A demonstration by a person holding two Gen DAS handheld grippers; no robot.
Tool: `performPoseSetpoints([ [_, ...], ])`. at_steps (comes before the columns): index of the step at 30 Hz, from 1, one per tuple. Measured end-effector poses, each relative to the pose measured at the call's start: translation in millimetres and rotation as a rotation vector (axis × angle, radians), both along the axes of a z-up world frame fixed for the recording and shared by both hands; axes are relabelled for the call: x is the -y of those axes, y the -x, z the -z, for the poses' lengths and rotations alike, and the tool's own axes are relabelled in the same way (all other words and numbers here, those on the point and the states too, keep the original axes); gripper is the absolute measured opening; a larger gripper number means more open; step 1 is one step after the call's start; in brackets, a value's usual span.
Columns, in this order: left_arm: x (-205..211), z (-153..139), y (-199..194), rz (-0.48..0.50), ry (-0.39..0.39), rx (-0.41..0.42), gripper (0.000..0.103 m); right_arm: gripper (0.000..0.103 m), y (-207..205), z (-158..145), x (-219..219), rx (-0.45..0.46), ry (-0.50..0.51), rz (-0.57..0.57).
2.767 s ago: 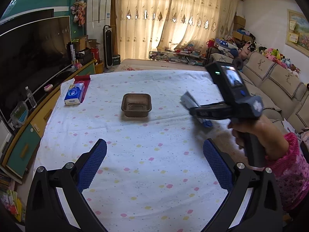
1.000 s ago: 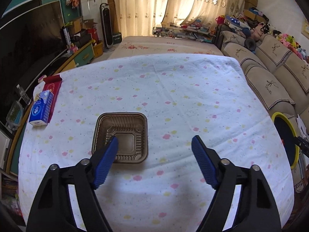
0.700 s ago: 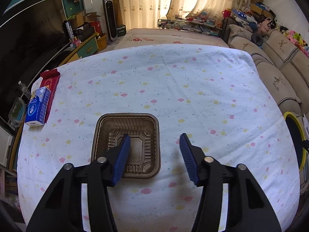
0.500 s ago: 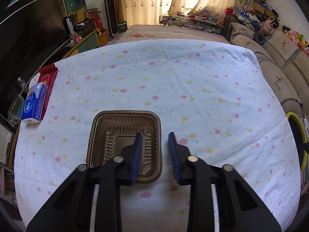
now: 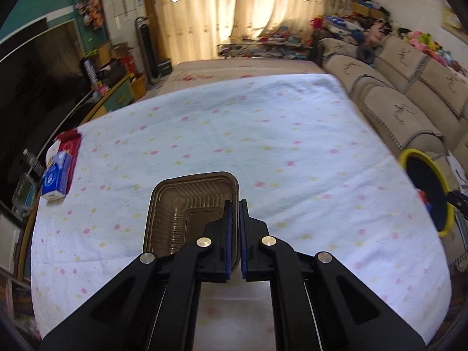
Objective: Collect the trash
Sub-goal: 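Grasp the brown plastic tray by its rim with the left gripper, then carry the brown tray over the bin and open the left gripper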
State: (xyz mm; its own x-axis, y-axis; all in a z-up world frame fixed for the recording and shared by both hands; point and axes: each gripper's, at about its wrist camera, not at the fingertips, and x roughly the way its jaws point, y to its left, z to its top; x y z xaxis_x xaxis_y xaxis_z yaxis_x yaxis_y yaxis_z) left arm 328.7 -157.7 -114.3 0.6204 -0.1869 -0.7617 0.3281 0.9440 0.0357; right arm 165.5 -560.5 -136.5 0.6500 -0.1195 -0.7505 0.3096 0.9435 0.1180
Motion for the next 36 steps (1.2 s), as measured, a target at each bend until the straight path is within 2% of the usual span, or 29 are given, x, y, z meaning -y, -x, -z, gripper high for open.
performPoseSetpoints([
  [9,119,-37,80,0.336,0.041,0.049,0.005,0.051,65,-9,16,0.058,0.004,0.071],
  [17,236,-47,117,0.569,0.057,0.043,0.005,0.051,118,-12,45,0.091,0.003,0.162],
  [19,268,-44,120,0.616,0.073,0.009,0.005,0.051,129,-11,50,0.100,-0.003,0.179],
  [26,350,-15,100,0.669,0.056,-0.079,0.005,0.051,153,-9,62,0.120,-0.026,0.211],
  [34,395,26,64,0.655,0.036,-0.145,0.006,0.051,152,-3,62,0.102,-0.042,0.205],
  [36,403,34,56,0.645,0.032,-0.154,0.024,0.051,150,-1,60,0.098,-0.045,0.198],
])
